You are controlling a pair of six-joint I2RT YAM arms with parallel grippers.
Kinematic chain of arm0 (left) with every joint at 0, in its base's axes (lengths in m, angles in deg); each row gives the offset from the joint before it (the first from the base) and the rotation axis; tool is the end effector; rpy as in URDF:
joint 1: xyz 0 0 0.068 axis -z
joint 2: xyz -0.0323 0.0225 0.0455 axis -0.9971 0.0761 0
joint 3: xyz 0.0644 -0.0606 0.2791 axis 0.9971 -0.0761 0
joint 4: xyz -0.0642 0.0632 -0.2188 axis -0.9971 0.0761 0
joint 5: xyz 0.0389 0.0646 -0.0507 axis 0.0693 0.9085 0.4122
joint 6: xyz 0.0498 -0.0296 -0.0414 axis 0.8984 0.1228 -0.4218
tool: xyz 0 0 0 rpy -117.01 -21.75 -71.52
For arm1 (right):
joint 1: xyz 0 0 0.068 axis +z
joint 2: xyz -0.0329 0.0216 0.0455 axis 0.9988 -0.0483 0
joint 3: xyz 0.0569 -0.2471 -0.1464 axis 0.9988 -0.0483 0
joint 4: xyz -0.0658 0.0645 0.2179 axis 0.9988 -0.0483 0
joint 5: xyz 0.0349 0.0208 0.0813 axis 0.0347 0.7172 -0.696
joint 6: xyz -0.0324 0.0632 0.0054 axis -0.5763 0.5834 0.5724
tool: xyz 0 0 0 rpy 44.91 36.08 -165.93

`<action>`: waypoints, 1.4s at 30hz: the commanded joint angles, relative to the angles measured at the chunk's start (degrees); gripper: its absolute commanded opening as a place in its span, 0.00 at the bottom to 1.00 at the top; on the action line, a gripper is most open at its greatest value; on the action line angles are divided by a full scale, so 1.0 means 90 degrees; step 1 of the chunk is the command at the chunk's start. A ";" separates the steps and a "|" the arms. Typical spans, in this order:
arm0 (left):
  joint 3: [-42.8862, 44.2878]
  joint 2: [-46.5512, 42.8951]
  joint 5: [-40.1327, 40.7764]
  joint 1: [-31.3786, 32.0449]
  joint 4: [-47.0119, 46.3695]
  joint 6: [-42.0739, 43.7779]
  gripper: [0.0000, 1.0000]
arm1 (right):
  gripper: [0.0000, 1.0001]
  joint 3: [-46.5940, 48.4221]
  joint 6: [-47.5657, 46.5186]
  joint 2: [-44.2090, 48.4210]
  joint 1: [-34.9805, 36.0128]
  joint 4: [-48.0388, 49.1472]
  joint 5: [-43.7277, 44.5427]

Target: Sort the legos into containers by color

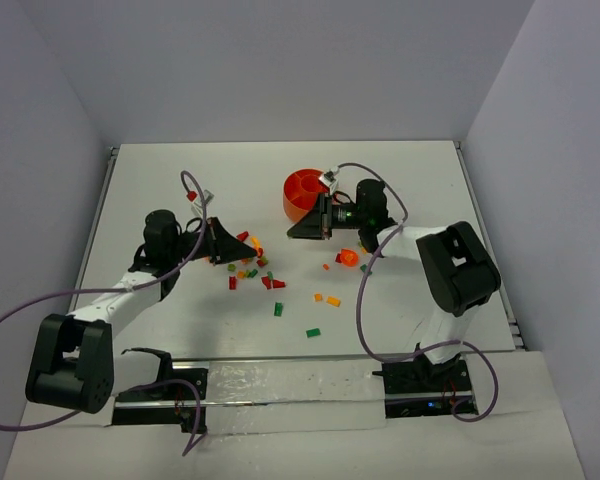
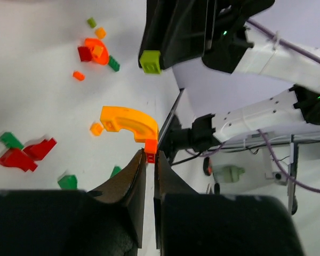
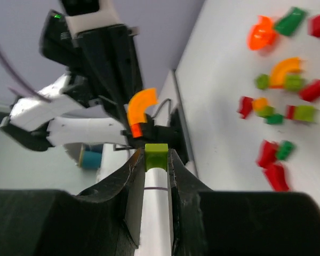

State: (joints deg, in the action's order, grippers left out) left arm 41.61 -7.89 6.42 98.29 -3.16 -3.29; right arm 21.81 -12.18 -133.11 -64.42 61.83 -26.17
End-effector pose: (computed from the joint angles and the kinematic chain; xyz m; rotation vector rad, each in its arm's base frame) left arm 0.2184 -0.0988 0.2604 0.0721 2.0362 -1.6565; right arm 0.3122 0.1883 0.2493 -0.3402 2.0181 1.9356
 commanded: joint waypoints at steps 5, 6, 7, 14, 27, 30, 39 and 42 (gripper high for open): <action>0.0832 -0.0128 -0.0222 -0.0019 0.3051 0.3812 0.00 | 0.00 0.1151 -0.5364 0.0255 0.0308 -0.6443 0.1919; 0.0928 -0.0091 -0.0211 -0.0019 0.3480 0.4254 0.00 | 0.00 0.1190 -0.5482 0.0206 0.0327 -0.6799 0.2078; 0.0972 -0.0090 -0.0107 -0.0019 0.3699 0.4508 0.00 | 0.00 0.1234 -0.5612 0.0128 0.0345 -0.7018 0.2407; 0.0997 -0.0133 0.0265 -0.0019 0.4136 0.5112 0.00 | 0.02 0.1651 -0.6167 -0.0313 0.0652 -0.7736 0.3711; 0.0822 -0.0383 0.0569 0.0000 0.4311 0.5729 0.00 | 0.46 0.1942 -0.6251 -0.0435 0.0933 -0.8225 0.4446; 0.0920 -0.0393 0.0639 0.0046 0.4453 0.5966 0.00 | 0.51 0.2045 -0.6196 0.0003 0.0940 -0.8278 0.4174; 0.1065 -0.0555 0.1115 0.0403 0.4610 0.6705 0.00 | 0.52 0.2082 -0.5889 0.1020 0.0916 -0.7488 0.2425; 0.1083 -0.0600 0.1216 0.0493 0.4595 0.6632 0.00 | 0.50 0.2048 -0.5500 0.1149 0.0933 -0.7183 0.1728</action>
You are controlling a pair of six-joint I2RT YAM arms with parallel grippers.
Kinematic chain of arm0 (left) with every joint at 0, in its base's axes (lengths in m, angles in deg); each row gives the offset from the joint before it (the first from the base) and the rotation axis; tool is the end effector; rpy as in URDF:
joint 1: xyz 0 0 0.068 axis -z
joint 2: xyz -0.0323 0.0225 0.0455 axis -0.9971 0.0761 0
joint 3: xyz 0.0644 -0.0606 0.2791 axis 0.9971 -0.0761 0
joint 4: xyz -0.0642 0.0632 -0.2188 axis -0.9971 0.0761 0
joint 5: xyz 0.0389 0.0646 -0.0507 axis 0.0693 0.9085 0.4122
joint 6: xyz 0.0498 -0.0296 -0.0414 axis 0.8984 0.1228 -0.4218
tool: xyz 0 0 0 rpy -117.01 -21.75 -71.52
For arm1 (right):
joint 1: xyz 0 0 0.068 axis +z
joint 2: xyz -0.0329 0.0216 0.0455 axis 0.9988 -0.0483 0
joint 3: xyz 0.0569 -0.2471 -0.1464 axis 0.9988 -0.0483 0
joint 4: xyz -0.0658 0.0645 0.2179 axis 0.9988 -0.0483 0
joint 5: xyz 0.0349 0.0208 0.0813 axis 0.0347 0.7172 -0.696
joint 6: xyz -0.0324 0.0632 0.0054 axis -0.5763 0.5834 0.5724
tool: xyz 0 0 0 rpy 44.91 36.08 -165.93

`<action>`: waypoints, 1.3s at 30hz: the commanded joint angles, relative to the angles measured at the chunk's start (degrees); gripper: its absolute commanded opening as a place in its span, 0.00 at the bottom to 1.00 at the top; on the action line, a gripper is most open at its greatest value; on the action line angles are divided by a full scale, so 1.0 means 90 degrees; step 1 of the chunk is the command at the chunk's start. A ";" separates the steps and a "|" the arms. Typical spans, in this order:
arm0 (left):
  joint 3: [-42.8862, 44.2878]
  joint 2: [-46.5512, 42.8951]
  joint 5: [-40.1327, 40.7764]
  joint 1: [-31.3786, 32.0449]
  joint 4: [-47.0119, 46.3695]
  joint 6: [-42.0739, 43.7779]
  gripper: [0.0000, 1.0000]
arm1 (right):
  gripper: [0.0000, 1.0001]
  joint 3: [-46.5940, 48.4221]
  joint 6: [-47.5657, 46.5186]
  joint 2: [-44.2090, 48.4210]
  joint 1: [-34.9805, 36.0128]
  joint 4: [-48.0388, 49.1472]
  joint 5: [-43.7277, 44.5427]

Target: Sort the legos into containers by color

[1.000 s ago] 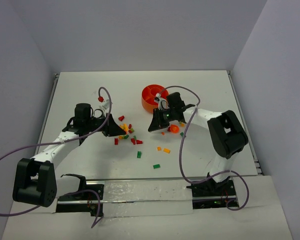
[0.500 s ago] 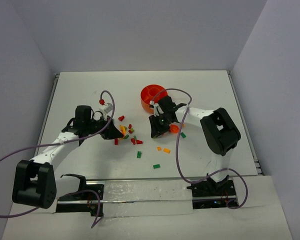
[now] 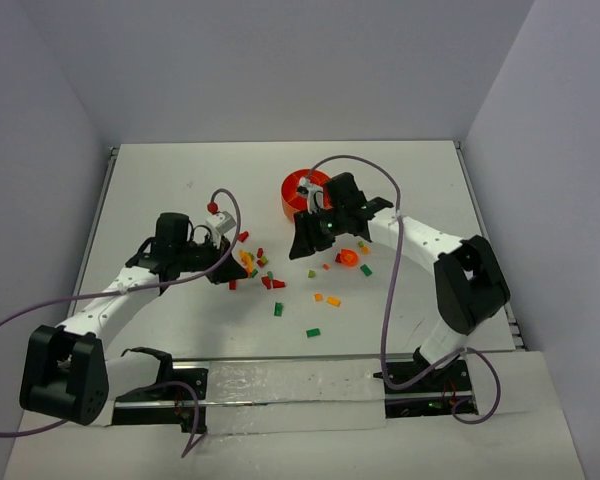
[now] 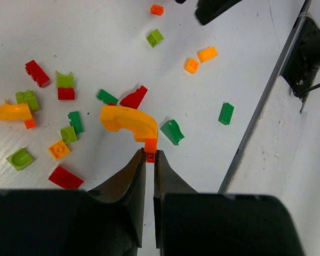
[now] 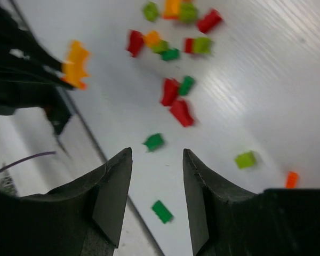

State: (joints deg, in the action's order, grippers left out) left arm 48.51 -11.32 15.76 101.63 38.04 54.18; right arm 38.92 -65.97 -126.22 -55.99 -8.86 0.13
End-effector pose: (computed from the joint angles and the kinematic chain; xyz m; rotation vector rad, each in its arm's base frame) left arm 0.1915 -0.0992 0.2374 0.7704 2.1265 -1.0604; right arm 0.2756 0.2086 0.2531 -0.7565 2.3997 1.1005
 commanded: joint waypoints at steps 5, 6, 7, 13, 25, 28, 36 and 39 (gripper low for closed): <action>0.0435 -0.0263 0.0124 0.0230 -0.0017 -0.0178 0.00 | 0.46 0.0233 0.0871 0.0320 0.0080 0.0948 -0.1711; 0.0456 -0.0273 0.0154 0.0270 -0.0023 -0.0206 0.00 | 0.46 0.0243 0.0963 0.0313 0.0111 0.1004 -0.1748; 0.0468 -0.0272 0.0175 0.0294 -0.0023 -0.0224 0.00 | 0.46 0.0256 0.1021 0.0297 0.0143 0.1054 -0.1764; 0.0516 -0.0246 0.0336 0.0462 0.0000 -0.0237 0.00 | 0.52 0.0459 0.1218 0.0116 0.0378 0.1024 -0.1501; 0.0699 -0.0153 0.0818 0.0768 0.0134 -0.0257 0.00 | 0.54 0.0900 0.1233 -0.0117 0.0772 0.0599 -0.0939; 0.0731 -0.0136 0.0863 0.0810 0.0143 -0.0234 0.00 | 0.54 0.0951 0.1194 -0.0161 0.0834 0.0500 -0.0813; 0.0831 -0.0065 0.1030 0.0958 0.0177 -0.0218 0.00 | 0.51 0.1298 0.1189 -0.0448 0.0933 0.0160 -0.0156; 0.0848 -0.0038 0.1065 0.1009 0.0181 -0.0229 0.00 | 0.49 0.1420 0.1151 -0.0517 0.0976 0.0051 0.0095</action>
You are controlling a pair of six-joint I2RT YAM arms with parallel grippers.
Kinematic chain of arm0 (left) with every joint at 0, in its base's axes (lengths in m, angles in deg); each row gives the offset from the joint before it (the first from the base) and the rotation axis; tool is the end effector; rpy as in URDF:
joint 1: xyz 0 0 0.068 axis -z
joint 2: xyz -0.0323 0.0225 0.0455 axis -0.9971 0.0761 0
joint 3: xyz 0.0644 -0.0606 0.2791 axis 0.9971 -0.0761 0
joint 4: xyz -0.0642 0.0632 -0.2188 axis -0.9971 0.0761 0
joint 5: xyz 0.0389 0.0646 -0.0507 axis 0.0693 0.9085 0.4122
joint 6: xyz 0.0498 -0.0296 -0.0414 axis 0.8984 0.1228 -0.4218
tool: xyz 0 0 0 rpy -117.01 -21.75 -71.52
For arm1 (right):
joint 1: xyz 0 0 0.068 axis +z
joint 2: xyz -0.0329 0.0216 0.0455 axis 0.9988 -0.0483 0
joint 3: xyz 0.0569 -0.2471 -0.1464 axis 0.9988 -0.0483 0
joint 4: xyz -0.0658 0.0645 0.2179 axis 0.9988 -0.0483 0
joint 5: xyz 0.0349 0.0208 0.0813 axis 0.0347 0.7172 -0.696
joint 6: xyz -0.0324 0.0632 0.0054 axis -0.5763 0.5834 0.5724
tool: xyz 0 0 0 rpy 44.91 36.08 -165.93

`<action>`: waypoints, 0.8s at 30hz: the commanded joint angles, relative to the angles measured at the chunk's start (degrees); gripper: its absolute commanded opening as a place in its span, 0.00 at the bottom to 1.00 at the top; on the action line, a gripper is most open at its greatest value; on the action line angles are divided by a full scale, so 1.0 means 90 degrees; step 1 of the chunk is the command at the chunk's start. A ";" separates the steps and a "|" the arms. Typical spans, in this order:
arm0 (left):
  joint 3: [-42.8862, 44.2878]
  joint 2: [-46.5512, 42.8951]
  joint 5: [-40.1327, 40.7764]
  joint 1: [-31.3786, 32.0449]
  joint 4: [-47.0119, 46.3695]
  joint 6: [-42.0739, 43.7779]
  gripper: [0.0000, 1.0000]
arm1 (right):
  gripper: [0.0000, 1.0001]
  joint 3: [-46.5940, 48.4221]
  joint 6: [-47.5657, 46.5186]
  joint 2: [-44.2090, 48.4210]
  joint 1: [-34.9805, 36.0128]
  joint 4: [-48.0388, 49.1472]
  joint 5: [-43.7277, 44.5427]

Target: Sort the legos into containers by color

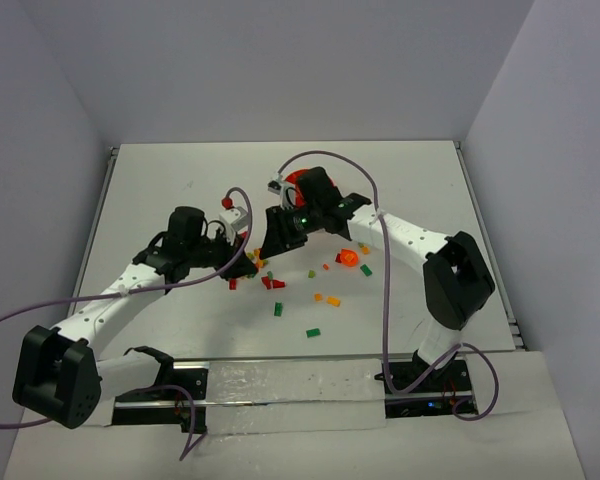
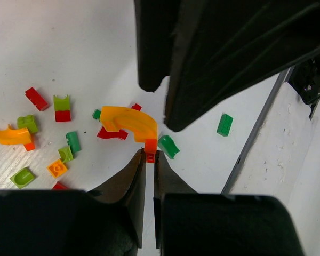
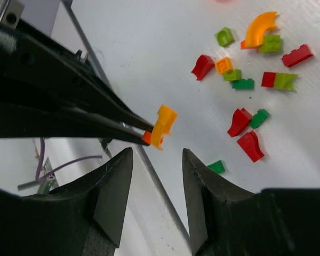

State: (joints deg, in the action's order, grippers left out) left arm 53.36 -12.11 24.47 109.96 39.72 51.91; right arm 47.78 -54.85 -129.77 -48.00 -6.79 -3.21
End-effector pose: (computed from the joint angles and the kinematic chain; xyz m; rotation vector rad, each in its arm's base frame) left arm 0.1879 -0.1244 0.2597 0.8371 2.1075 -0.9674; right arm 0.2663 0.2666 0.2837 -0.7727 2.3591 1.3158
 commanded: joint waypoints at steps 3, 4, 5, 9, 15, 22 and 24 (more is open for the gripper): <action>0.0335 0.0086 0.0125 0.0129 -0.0014 0.0005 0.00 | 0.45 0.0559 -0.0095 -0.0223 0.0124 -0.0277 0.0625; 0.0335 0.0096 0.0126 0.0139 -0.0024 0.0004 0.00 | 0.45 0.0561 -0.0095 -0.0224 0.0124 -0.0279 0.0626; 0.0345 0.0115 0.0155 0.0168 -0.0024 -0.0005 0.00 | 0.45 0.0619 -0.0095 -0.0272 0.0144 -0.0318 0.0665; 0.0394 0.0193 0.0254 0.0238 -0.0024 -0.0005 0.00 | 0.43 0.0798 -0.0187 -0.0401 0.0261 -0.0487 0.0805; 0.0443 0.0232 0.0384 0.0266 0.0001 -0.0005 0.00 | 0.41 0.0877 -0.0329 -0.0516 0.0417 -0.0698 0.0996; 0.0491 0.0242 0.0701 0.0275 0.0015 0.0034 0.00 | 0.30 0.0882 -0.0427 -0.0643 0.0524 -0.0932 0.1250; 0.0501 0.0252 0.0799 0.0275 0.0034 0.0043 0.00 | 0.13 0.0882 -0.0437 -0.0653 0.0514 -0.0952 0.1404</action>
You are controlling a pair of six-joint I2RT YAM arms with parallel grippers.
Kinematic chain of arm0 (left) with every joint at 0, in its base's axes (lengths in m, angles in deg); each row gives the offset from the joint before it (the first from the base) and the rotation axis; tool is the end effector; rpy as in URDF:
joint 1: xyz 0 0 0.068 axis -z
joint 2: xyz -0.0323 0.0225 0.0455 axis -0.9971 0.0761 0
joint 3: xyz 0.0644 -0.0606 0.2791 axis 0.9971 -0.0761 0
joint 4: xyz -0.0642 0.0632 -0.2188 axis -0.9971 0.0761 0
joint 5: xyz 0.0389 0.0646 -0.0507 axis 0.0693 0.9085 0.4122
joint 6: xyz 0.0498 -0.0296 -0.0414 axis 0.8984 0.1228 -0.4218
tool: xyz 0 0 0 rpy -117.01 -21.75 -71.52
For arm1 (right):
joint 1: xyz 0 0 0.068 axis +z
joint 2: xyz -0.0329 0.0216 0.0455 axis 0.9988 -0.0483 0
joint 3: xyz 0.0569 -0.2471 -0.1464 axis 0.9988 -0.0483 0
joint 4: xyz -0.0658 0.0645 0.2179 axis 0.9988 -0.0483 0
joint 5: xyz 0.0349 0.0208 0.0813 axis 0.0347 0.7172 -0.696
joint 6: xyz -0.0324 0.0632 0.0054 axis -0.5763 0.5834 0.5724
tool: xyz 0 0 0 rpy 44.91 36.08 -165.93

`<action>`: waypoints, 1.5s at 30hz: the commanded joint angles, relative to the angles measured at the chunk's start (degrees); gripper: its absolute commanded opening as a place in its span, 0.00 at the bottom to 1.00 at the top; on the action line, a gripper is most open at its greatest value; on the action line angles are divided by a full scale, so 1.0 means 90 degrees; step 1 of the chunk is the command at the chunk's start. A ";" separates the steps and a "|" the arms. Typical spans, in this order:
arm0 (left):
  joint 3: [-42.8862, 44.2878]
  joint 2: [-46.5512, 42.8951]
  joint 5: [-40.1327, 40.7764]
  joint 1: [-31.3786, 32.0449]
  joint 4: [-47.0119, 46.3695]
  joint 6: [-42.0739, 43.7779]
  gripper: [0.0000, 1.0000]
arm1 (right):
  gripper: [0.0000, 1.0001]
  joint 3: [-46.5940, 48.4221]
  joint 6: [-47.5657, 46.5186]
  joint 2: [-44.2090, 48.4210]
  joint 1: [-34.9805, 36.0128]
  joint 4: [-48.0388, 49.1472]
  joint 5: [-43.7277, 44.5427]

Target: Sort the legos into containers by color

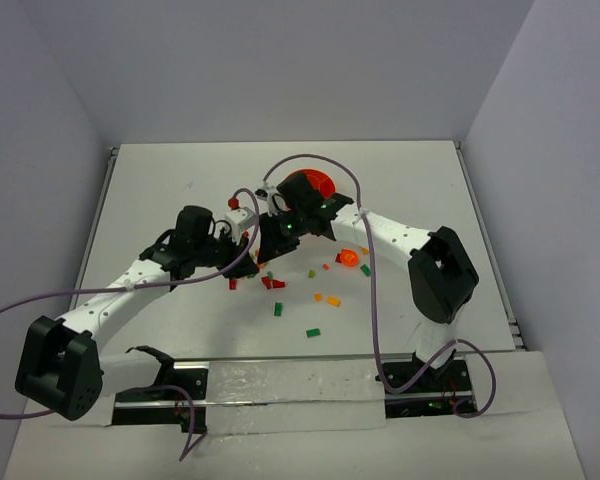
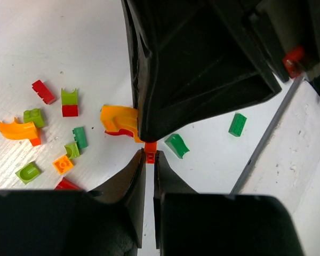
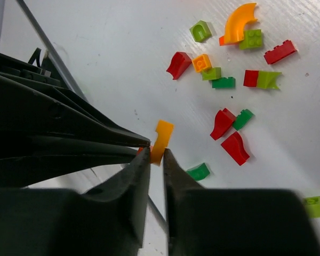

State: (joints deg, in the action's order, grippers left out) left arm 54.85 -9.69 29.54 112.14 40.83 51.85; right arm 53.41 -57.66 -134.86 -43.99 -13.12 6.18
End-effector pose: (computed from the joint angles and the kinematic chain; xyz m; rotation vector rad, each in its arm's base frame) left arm 0.1938 -0.1321 0.2554 0.8345 2.1637 -0.8903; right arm 0.2670 0.2927 0.2683 -0.8160 2.4520 1.1076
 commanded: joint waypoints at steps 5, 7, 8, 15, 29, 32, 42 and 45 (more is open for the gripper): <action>0.0265 -0.0005 0.0324 0.0026 0.0077 0.0096 0.00 | 0.00 0.0278 -0.0123 0.0013 0.0005 -0.0286 0.0945; 0.0205 -0.0020 0.0358 0.0037 0.0157 0.0123 0.00 | 0.00 0.0249 -0.0149 0.0094 -0.0065 -0.0288 0.1201; 0.0174 -0.0024 0.0389 0.0042 0.0210 0.0141 0.00 | 0.00 0.0227 -0.0180 0.0138 -0.0122 -0.0288 0.1360; 0.0280 0.0176 0.0787 0.0049 0.0421 0.0421 0.00 | 0.00 -0.0300 -0.0591 0.0394 -0.0659 -0.0321 0.2172; 0.0606 0.1496 0.0800 0.0245 0.1687 0.2941 0.02 | 0.00 -0.1257 -0.1083 0.0365 -0.1385 -0.0254 0.2251; 0.0538 0.1644 0.0973 0.0334 0.1766 0.3232 0.05 | 0.00 -0.1254 -0.1091 0.0290 -0.1449 -0.0291 0.2242; 0.0405 0.1898 0.1340 0.0444 0.1561 0.3519 0.20 | 0.17 -0.1169 -0.1062 0.0138 -0.1514 -0.0366 0.2131; 0.0443 0.1931 0.1352 0.0444 0.1563 0.3652 0.28 | 0.31 -0.1162 -0.1062 0.0147 -0.1517 -0.0373 0.2105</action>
State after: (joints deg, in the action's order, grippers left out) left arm 58.45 7.34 41.22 115.87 55.45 81.82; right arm 42.11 -66.82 -134.17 -57.23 -15.87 25.43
